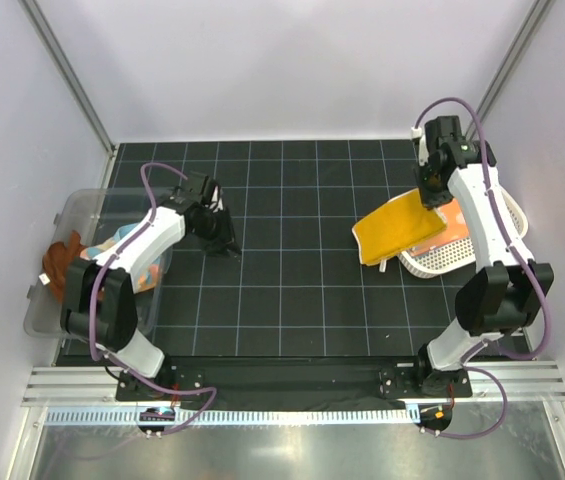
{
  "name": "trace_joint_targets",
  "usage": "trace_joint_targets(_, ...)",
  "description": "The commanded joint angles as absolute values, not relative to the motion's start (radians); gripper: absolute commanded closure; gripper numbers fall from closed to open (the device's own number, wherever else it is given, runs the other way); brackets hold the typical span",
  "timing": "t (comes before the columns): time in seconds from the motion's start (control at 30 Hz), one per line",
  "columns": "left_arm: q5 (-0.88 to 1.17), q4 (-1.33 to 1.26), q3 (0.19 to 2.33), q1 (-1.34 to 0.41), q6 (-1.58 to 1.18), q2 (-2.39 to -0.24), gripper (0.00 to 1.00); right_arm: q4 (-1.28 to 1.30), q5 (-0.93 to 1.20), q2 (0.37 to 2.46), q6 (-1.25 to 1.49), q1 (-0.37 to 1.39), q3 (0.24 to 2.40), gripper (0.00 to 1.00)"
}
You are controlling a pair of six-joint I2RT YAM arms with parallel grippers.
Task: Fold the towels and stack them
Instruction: Neatly place the folded towel into the bin
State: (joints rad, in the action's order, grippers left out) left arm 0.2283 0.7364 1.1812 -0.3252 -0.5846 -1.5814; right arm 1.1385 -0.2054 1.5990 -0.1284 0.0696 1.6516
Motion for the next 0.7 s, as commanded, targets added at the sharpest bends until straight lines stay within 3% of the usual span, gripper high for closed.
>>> trace_joint_targets(0.0,0.249,0.727,1.198,-0.316,-0.554,-1.594,0.61,1.135,-0.268,1.652,-0.225,-0.017,1.739,0.99)
trace_joint_targets(0.67,0.239,0.795,1.354,-0.314,-0.519,-1.693,0.60,1.023,-0.261,1.979,-0.417,-0.232,1.945,0.99)
